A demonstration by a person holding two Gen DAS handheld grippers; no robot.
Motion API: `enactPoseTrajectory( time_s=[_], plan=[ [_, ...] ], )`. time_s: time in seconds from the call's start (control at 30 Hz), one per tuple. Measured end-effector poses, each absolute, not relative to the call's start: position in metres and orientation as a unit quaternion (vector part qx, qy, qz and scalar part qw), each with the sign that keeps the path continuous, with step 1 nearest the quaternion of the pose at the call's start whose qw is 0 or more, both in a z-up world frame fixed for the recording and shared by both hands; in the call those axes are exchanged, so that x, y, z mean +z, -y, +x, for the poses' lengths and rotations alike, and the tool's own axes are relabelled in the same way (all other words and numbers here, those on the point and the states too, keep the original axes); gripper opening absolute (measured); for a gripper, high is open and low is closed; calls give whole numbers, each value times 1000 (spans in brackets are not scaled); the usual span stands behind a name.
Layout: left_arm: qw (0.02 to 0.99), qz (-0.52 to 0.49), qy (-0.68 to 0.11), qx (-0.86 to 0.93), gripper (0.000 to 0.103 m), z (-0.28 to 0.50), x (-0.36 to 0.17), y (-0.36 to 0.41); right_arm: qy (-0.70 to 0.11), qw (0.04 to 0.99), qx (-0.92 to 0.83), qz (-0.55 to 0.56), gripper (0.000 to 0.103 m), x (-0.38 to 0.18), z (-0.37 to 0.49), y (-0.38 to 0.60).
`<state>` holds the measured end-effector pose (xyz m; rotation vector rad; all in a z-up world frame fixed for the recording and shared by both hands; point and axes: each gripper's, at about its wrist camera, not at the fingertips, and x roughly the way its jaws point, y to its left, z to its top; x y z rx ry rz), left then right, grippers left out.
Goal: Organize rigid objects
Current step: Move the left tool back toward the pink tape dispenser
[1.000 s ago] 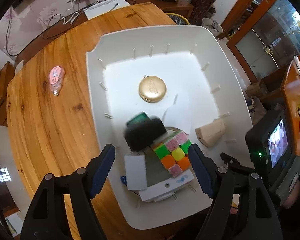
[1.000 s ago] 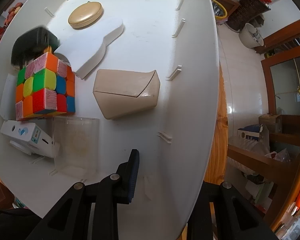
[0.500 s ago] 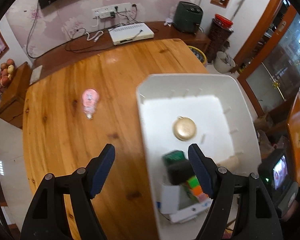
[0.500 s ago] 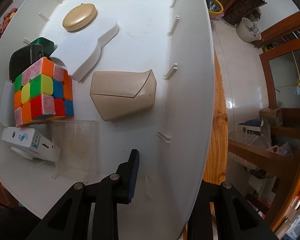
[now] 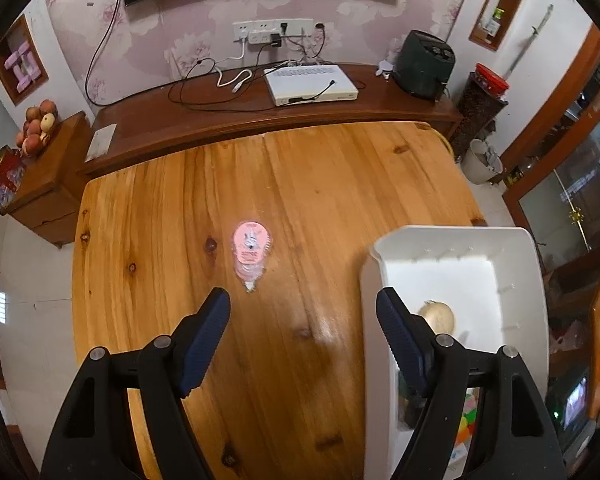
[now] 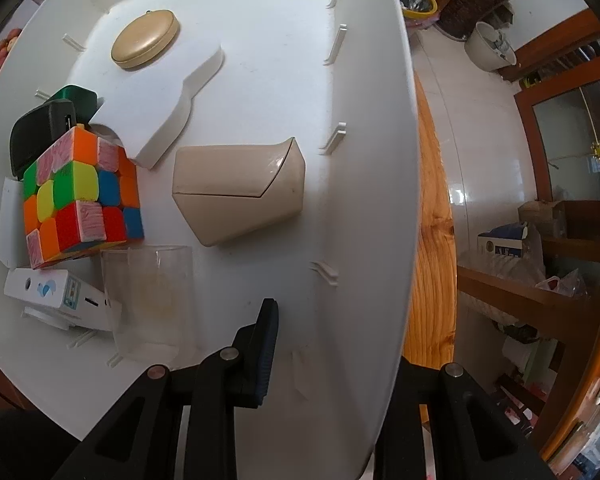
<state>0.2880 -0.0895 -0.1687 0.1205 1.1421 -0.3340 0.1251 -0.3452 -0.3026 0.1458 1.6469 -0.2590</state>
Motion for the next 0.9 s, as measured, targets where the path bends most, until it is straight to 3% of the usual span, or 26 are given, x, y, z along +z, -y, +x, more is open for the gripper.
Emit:
enactPoseTrajectory(
  time_s=[0.9],
  plan=[
    [804,-1,-585,-104,79,363,-262,67,-754,635,-160,61,35,-308,140,338]
  ],
)
